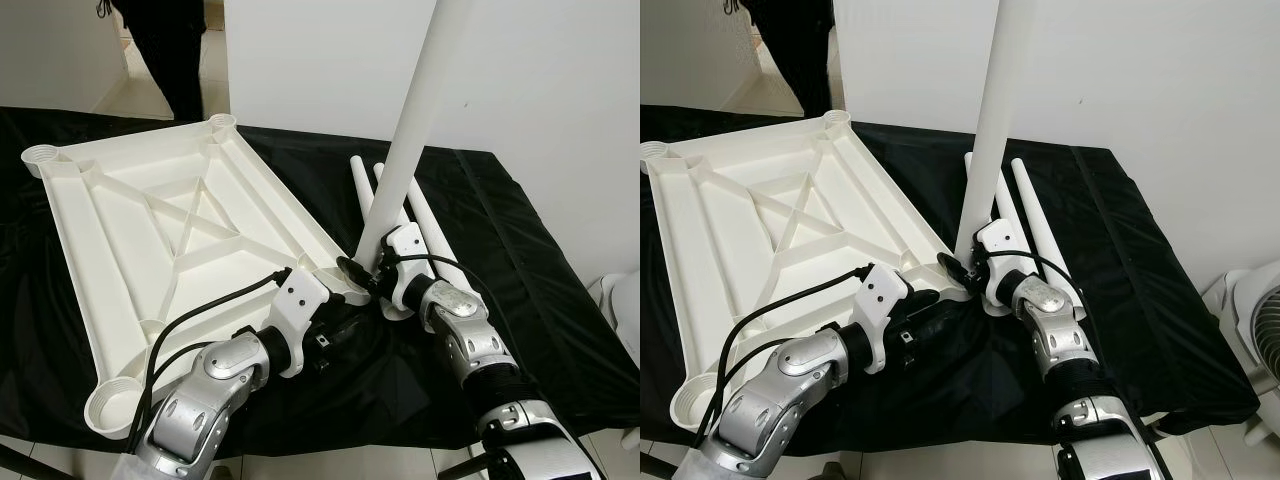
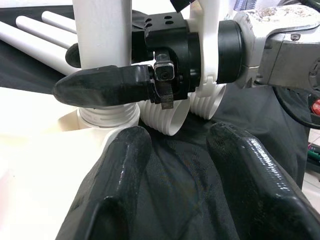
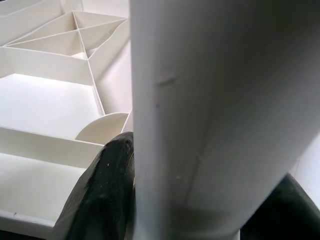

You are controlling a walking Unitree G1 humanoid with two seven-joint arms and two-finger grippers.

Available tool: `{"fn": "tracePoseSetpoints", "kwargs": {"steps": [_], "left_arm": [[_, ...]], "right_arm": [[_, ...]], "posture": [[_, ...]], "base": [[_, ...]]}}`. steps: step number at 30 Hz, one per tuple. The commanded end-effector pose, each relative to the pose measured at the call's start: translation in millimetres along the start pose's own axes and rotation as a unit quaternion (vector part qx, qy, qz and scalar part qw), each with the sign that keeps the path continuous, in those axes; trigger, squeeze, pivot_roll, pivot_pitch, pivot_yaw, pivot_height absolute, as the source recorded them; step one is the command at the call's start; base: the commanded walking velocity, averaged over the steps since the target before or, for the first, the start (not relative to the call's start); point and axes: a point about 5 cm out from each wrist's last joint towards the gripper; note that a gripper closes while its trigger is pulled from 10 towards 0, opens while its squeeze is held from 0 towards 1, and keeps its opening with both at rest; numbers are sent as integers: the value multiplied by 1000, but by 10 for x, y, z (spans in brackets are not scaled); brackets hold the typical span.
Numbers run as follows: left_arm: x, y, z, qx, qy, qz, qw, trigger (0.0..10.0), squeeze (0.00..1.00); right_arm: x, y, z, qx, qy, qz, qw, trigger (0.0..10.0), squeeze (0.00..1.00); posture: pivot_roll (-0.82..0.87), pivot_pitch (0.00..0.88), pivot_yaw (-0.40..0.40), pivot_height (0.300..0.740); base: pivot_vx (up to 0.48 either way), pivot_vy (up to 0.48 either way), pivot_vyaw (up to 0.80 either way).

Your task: Building children table

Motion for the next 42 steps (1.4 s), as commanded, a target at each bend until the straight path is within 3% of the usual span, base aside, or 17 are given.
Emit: {"fn": "tracePoseSetpoints", "kwargs": {"steps": [1,5,6,12,18,23,29,31,33,35,41,42], "left_arm": [[-1,-7,-12,1,10,-5,1000,10000,0],[-4,-8,-15,1,10,-6,1000,10000,0],[-5,-12,-16,2,10,-6,1000,10000,0],[-8,-14,-18,2,10,-8,1000,10000,0],[-21,-24,-14,3,8,-13,1000,10000,0],[-27,-30,-14,3,8,-14,1000,10000,0],[-37,-41,-9,4,7,-16,1000,10000,0],[-40,-43,-5,4,6,-17,1000,10000,0],[-40,-43,-5,4,6,-17,1000,10000,0],[-45,-46,1,4,5,-18,1000,10000,0],[-45,-44,12,4,2,-19,1000,10000,0],[-42,-43,15,4,1,-18,1000,10000,0]], "right_arm": [[-1,-84,-40,20,7,-2,1000,0,0],[-1,-91,-44,17,6,1,1000,0,0],[-9,-99,-41,18,-4,8,1000,10000,0],[-18,-101,-38,21,-24,11,999,10000,0],[-29,-45,-14,24,-113,23,993,10000,0],[18,14,-3,15,-141,38,989,10000,0],[70,33,-10,29,-220,70,973,10000,0],[124,35,-34,43,-274,84,957,10000,0],[124,35,-34,43,-274,84,957,10000,0],[183,51,-49,53,-314,98,943,10000,0],[313,101,-27,52,-313,115,941,10000,0],[311,105,-29,51,-310,115,942,10000,122]], "posture": [[134,0,-71,740],[133,0,-72,740],[133,0,-71,740],[130,0,-71,740],[125,3,-73,740],[122,4,-73,740],[120,2,-76,740],[118,0,-81,740],[118,0,-81,740],[116,0,-81,740],[114,0,-79,740],[114,0,-81,740]], "base": [[0,0,0],[0,0,0],[0,0,0],[0,0,0],[0,0,0],[0,0,0],[0,0,0],[0,0,0],[0,0,0],[0,0,0],[0,0,0],[0,0,0]]}}
Point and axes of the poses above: a point about 5 cm out from each wrist's last joint towards the gripper, its own z axis pointing out of the wrist towards the gripper, its own y axis along the axis of the wrist's last joint, x = y × z, and after that the axes turned 9 degrees about -z, right-handed
